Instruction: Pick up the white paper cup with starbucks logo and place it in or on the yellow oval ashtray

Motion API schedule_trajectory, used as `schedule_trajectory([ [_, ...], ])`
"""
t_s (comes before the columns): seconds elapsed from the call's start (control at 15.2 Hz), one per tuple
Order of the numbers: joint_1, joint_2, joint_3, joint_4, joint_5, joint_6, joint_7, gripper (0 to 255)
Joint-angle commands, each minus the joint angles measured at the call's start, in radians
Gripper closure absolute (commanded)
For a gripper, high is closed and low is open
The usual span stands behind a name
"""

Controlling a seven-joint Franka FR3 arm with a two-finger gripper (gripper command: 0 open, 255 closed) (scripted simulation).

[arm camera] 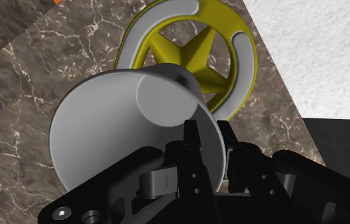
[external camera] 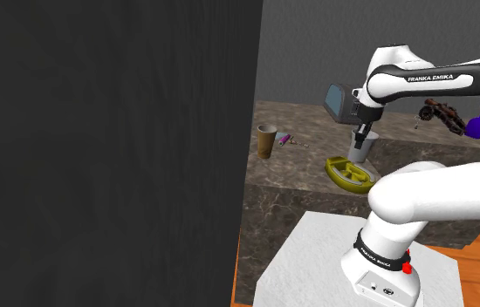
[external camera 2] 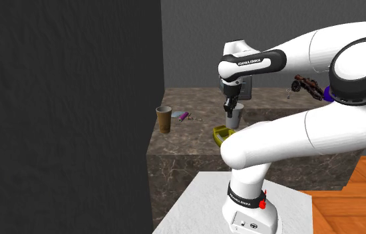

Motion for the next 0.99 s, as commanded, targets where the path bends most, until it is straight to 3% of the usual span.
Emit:
schedule_trajectory([
  [0.0,-0.003,0.009,-0.013,-0.021,-0.013,0.03,0.004,255],
  [0.46,-0.016,0.041,-0.058,-0.092,-0.06,0.132,0.021,255],
  [0.92,-0.016,0.041,-0.058,-0.092,-0.06,0.132,0.021,255],
])
